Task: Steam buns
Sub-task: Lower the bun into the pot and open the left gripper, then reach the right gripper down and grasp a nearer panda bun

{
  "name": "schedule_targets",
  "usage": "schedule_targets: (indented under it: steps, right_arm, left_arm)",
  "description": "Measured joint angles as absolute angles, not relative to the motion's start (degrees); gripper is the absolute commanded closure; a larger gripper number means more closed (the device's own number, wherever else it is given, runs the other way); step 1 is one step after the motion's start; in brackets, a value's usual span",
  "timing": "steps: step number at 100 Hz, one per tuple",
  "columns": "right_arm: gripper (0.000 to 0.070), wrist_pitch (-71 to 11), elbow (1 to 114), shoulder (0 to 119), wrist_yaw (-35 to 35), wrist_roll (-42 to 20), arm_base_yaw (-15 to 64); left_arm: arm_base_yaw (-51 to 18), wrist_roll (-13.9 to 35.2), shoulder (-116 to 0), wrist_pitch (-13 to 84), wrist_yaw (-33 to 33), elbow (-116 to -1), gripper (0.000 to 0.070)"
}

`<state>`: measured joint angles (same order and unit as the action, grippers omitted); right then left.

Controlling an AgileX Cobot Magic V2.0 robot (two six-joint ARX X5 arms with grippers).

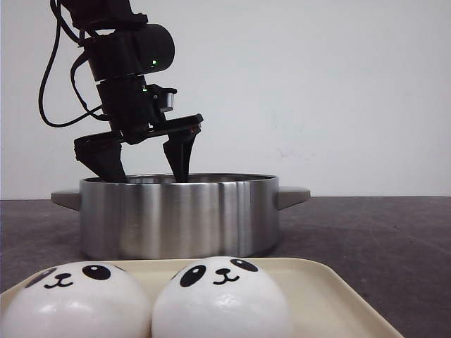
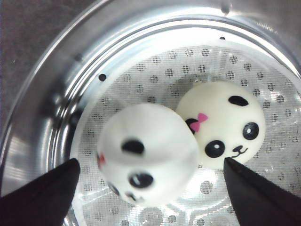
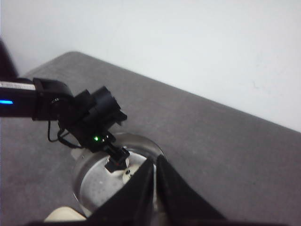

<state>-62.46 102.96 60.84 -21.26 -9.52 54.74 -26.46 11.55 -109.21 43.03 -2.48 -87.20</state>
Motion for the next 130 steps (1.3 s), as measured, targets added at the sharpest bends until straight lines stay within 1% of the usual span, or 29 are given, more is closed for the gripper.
schedule_targets:
  steps: [10,19,33,44,59,68,78,96,105,108,111,114,123,127,130]
  right_arm:
    - [0.07,-64.84,102.96,60.97,-21.23,-11.05,54.74]
    - [0.07,-68.49,102.96,61.56,-21.15,-13.32,54.74]
    - [0.07,-74.17,102.89,63.83,-20.97,-16.64,54.74]
    - [0.07,-74.11,101.08,65.43,-18.22,-17.69,54.74]
    - [0.07,-68.62,94.74,65.69,-13.19,-19.16,54.74]
    - [0.07,-64.49,88.75,65.6,-11.16,-20.53,54.74]
    - [0.07,-59.68,80.4,65.63,-7.03,-22.28,54.74]
    - [0.07,-48.45,65.1,66.06,2.04,-27.73,55.75]
    - [0.0694,-45.91,59.42,66.87,4.64,-31.09,57.14]
    - [0.0677,-45.71,58.06,67.2,5.1,-32.08,57.67]
    - [0.0641,-45.69,56.99,67.53,5.63,-32.97,58.17]
    - [0.0582,-45.58,56.14,67.79,6.0,-33.56,58.67]
    - [0.036,-45.63,55.22,68.93,6.07,-35.03,60.42]
    - [0.0289,-45.36,55.22,69.45,6.07,-35.46,61.14]
    - [0.0253,-44.97,55.22,69.87,6.07,-35.75,61.65]
  left_arm:
    - [-26.46,11.57,-108.6,43.11,-2.48,-88.29,0.0104]
    - [-26.48,12.14,-105.3,42.02,-2.48,-88.49,0.0104]
    - [-26.52,14.55,-95.48,38.72,-2.74,-88.95,0.0108]
    - [-26.94,15.18,-87.05,37.85,-2.74,-89.58,0.0108]
    - [-28.03,15.68,-77.23,40.75,-2.76,-89.62,0.0107]
    - [-28.93,15.66,-72.01,43.44,-2.76,-89.62,0.0107]
    - [-30.24,15.64,-66.37,46.89,-2.76,-89.62,0.0107]
    - [-31.05,15.57,-58.06,52.49,-2.66,-89.62,0.0107]
    - [-31.05,14.98,-54.94,54.7,-2.42,-89.62,0.0107]
    - [-31.05,14.9,-53.95,55.37,-2.02,-89.62,0.0107]
    - [-31.05,14.66,-53.01,56.01,-1.52,-89.62,0.0108]
    - [-31.05,14.5,-52.18,56.69,-1.3,-89.62,0.0107]
    - [-31.05,14.02,-50.06,58.57,-0.54,-89.62,0.0107]
    - [-31.05,13.87,-49.32,59.22,0.1,-89.62,0.0107]
    - [-31.05,13.78,-48.8,59.64,0.25,-89.62,0.0107]
